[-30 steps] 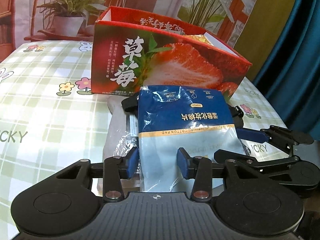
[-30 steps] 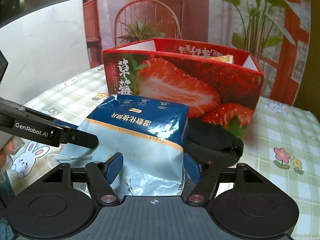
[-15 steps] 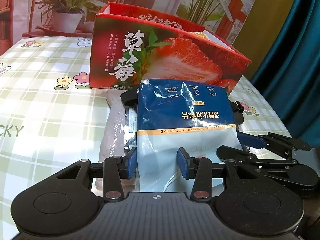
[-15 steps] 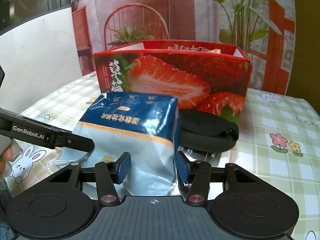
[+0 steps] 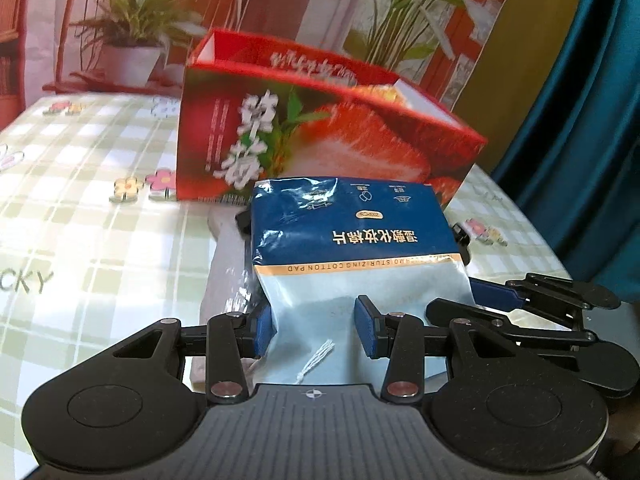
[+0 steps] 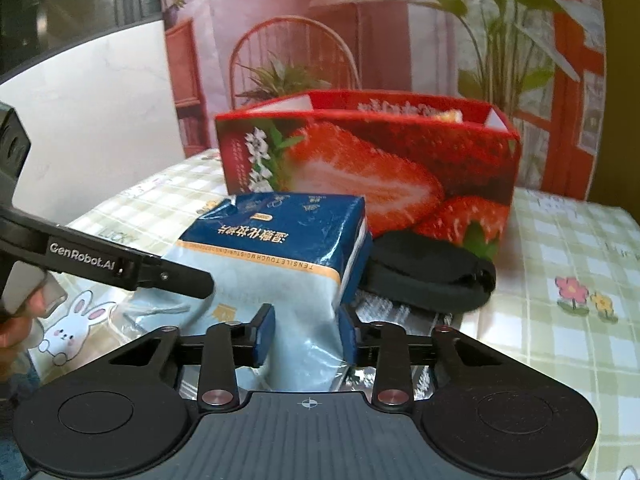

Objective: Organize soft objects
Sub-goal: 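Lift the cotton pad bag with both grippers and carry it over the box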

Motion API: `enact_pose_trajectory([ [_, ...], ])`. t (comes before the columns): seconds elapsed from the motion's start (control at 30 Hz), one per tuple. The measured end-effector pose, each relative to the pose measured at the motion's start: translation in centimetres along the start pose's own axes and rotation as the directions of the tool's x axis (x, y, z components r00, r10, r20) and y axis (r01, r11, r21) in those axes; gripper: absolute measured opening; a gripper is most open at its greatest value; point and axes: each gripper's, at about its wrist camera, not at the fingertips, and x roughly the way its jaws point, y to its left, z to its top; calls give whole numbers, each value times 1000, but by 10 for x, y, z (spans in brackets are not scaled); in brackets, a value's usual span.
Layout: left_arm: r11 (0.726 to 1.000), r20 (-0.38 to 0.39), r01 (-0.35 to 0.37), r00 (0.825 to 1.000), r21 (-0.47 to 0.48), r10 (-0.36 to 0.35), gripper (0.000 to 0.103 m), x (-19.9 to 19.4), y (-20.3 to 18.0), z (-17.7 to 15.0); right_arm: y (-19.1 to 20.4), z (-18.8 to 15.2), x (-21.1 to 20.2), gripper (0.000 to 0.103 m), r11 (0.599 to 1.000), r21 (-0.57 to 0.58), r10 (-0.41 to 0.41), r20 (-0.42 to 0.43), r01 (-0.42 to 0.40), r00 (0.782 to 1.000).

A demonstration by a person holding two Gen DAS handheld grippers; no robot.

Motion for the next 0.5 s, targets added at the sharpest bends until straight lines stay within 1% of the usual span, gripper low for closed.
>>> enact_pose_trajectory([
  [0.23, 998, 85, 20, 996, 52, -24, 45, -22, -9, 17, 0, 22, -18, 27, 1000, -22, 0, 86, 2, 996],
  [0.37, 995, 128, 30, 991, 100, -42, 45, -31, -16, 41, -4, 42, -26, 27, 999, -38, -3, 127, 8, 992],
  [0.5, 990, 168, 48, 983, 133, -70, 45, -32, -22, 76, -12, 69, -28, 27, 999, -43, -12, 155, 19, 988],
])
